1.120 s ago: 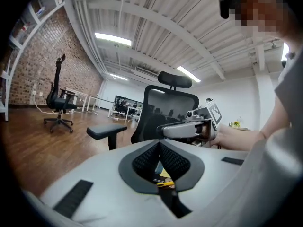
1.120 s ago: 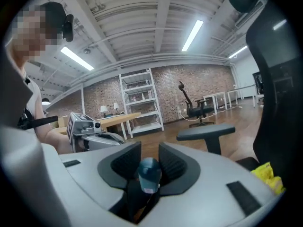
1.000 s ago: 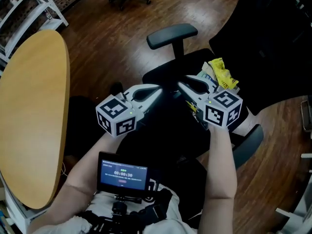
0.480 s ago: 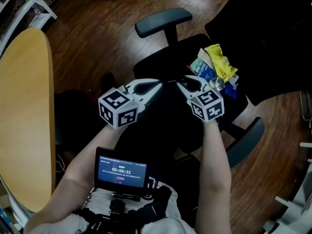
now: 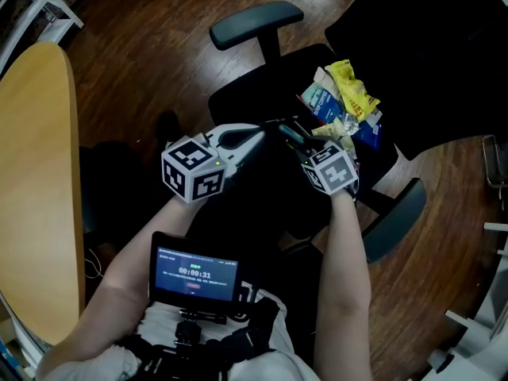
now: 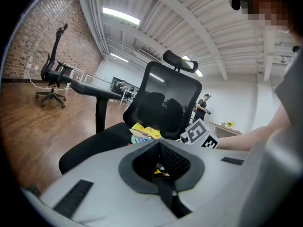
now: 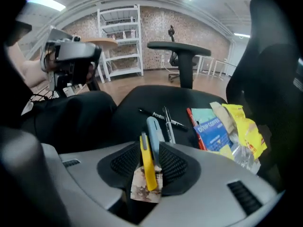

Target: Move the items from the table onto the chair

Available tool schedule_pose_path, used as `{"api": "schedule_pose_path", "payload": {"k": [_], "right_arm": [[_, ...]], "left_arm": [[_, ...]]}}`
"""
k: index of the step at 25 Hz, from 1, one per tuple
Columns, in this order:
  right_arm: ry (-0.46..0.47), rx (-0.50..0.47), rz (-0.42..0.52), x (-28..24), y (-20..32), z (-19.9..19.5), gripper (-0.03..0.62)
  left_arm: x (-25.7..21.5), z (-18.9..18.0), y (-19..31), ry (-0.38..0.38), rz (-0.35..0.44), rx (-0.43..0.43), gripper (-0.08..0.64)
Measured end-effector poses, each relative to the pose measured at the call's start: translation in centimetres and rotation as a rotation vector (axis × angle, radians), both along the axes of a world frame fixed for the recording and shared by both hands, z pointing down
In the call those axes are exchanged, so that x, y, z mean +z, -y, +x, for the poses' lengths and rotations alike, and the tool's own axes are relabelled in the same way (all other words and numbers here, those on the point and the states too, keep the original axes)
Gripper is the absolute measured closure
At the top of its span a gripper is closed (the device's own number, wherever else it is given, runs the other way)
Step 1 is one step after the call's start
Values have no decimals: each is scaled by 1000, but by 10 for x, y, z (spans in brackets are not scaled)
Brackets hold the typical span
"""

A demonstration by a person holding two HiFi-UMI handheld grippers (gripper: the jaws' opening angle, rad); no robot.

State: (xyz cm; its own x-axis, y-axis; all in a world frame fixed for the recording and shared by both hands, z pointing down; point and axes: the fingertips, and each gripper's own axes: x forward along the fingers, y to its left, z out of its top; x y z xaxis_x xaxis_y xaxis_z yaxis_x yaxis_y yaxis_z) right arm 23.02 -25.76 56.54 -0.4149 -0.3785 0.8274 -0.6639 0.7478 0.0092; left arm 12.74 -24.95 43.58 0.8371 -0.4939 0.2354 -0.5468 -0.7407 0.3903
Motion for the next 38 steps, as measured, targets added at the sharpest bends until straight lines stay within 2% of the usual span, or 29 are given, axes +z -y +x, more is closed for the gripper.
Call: {"api": "schedule_pose_path", "payload": {"k": [4,9,13,17,20,24,27,32,38], "right_arm": [[-38,12,20,1,6,7,457],[19,6,91,-23,15,-6,459],[143,-4,197,-70,24,-31,478],[308,-29,327,-134,30,-56,590],[415,-54,404,-178,31,-78,592],[527,-86,452,-224,26,-97,592],[633,-141,481,-247,33,-112,592],[822,-296,503,-224,57,-134,592],[966,-497,525,-258,33,-166,592]], "left_arm": [[-2,-2,-1,4,9,-1,552],[-6,-6,0,10,18,-12,552],[-18,-12,4,8,43,-27,552],[-37,-14,7,-3,76,-53,552],[-56,-23,9,-11,113,-78,552],[-80,-30,6,-11,147,-95,552],[-90,-38,15,2,190,-131,552],[-62,-46,46,21,280,-243,552],[-88,-68,38,71,328,-394,552]]}}
